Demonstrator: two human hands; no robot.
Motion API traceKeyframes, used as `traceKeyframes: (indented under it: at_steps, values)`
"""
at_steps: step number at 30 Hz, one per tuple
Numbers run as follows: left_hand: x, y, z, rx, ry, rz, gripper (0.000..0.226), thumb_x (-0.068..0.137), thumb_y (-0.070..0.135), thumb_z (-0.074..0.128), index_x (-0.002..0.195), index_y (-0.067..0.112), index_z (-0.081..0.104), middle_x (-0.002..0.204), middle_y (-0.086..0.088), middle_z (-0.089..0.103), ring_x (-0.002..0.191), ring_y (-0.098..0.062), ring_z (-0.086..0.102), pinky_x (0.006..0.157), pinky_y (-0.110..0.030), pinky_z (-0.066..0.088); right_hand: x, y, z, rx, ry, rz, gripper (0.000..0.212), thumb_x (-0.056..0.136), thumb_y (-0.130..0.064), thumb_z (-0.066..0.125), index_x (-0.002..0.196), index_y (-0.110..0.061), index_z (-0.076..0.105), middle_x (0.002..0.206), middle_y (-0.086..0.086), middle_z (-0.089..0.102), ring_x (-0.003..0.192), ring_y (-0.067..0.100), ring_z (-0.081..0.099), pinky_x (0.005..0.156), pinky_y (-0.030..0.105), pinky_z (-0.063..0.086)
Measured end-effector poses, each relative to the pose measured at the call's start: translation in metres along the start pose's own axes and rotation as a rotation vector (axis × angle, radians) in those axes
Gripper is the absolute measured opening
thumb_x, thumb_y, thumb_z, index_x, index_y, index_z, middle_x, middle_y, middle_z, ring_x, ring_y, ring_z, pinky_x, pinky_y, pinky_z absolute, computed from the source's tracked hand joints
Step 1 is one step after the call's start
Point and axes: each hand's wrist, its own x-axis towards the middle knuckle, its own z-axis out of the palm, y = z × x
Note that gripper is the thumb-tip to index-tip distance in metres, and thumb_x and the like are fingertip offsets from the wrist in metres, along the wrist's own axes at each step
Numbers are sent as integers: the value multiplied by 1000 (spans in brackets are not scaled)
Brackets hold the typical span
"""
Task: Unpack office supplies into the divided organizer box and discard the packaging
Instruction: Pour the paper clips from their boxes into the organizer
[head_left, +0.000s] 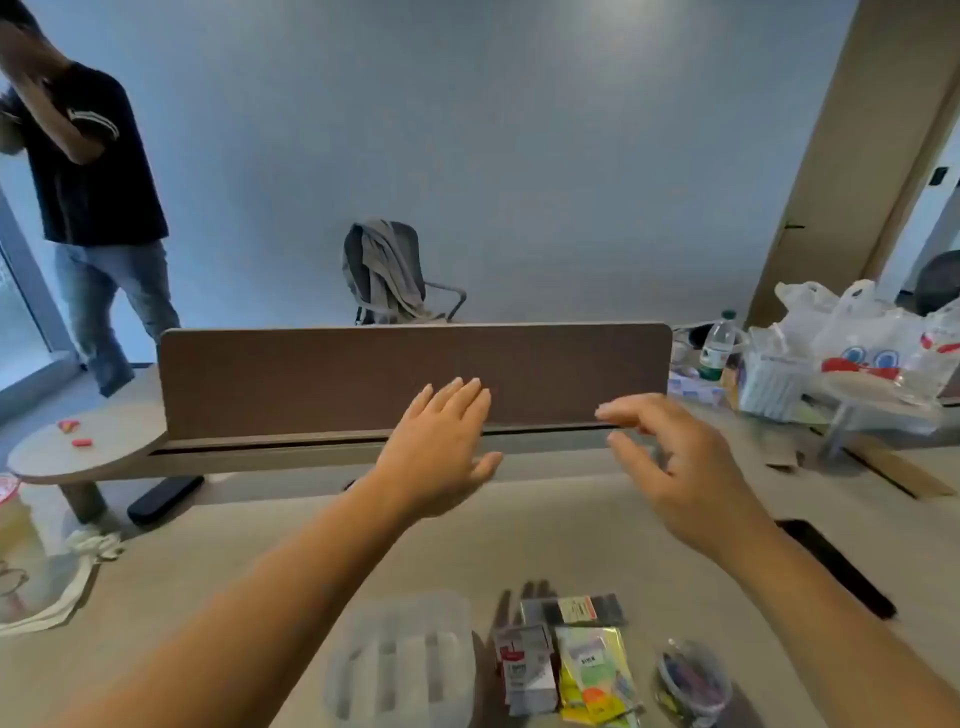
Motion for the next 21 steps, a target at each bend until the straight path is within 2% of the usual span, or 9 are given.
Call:
traceKeyframes:
  at_steps: [4,8,11,13,18,21]
  values:
    - [-27,4,66,20,-174,41,66,92,47,31,144,18,2,156,-1,2,143,-16,-2,110,-29,-9,-39,60,41,-199,-323,183,24,92,-20,44,114,-16,53,113,-3,54,102,7,47,83,12,31]
    - [-57,6,121,35,-343,22,69,90,53,22,144,17,-4,155,-3,-7,143,-19,-8,104,-27,-15,-76,96,85,-281,-547,254,30,92,-26,43,120,-20,46,123,-3,49,113,13,46,86,17,33]
    - [-79,6,150,35,-443,22,86,71,63,-2,144,17,-5,155,-4,-9,143,-21,-9,107,-29,-15,-95,112,115,-258,-683,274,40,88,-29,50,126,-20,40,131,-1,44,116,16,45,93,25,36]
    - [-88,7,161,18,-506,8,96,59,63,-8,144,17,-5,155,-4,-9,143,-21,-9,105,-29,-15,-101,118,132,-216,-723,263,48,84,-30,56,127,-21,37,133,0,44,117,17,43,95,26,36]
    - [-95,10,175,-21,-564,-50,74,85,58,21,144,20,-3,155,-3,-9,143,-21,-9,107,-29,-14,-110,130,159,-221,-793,255,52,83,-34,57,129,-23,36,137,0,42,123,19,39,101,31,34]
    - [-94,13,179,-76,-556,-102,73,88,51,38,143,22,0,155,-1,-8,143,-19,-8,105,-27,-14,-111,138,163,-191,-776,253,46,85,-30,55,128,-23,40,137,0,45,122,17,41,98,27,37]
